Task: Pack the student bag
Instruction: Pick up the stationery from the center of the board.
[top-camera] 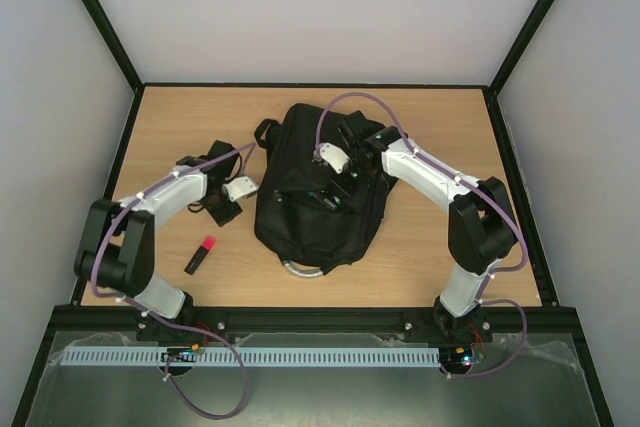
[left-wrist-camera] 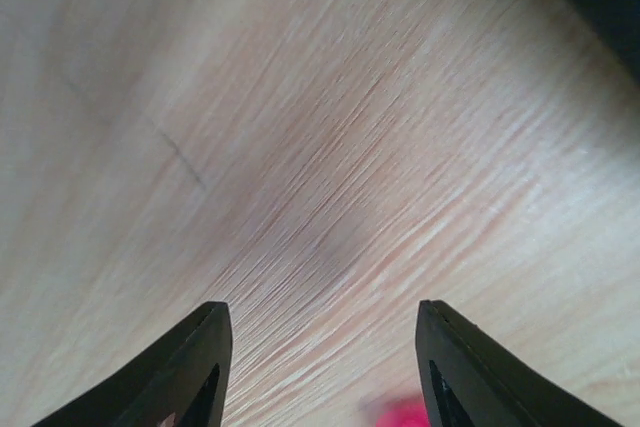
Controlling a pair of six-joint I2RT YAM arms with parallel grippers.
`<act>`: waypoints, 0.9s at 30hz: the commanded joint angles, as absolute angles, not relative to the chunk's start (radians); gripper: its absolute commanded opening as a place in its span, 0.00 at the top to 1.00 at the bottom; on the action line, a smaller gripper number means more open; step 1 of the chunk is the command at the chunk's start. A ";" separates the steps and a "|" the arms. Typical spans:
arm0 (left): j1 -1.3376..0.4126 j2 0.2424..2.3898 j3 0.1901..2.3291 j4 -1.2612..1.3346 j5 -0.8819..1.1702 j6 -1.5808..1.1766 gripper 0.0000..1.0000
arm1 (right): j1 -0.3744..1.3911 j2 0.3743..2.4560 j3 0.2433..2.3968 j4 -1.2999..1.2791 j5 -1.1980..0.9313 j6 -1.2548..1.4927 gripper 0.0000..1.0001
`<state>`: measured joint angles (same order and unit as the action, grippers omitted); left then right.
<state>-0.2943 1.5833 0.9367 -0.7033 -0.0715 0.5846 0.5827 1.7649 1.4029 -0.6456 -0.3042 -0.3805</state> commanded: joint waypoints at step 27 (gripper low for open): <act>-0.154 1.296 0.580 -0.799 -0.145 0.653 0.43 | 0.597 1.762 1.394 -0.729 -0.352 -0.371 0.99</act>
<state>-0.1661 1.2781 0.5987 -0.7994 -0.1402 0.6304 0.5831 1.7618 1.3903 -0.6453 -0.3084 -0.3798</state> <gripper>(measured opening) 0.582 0.021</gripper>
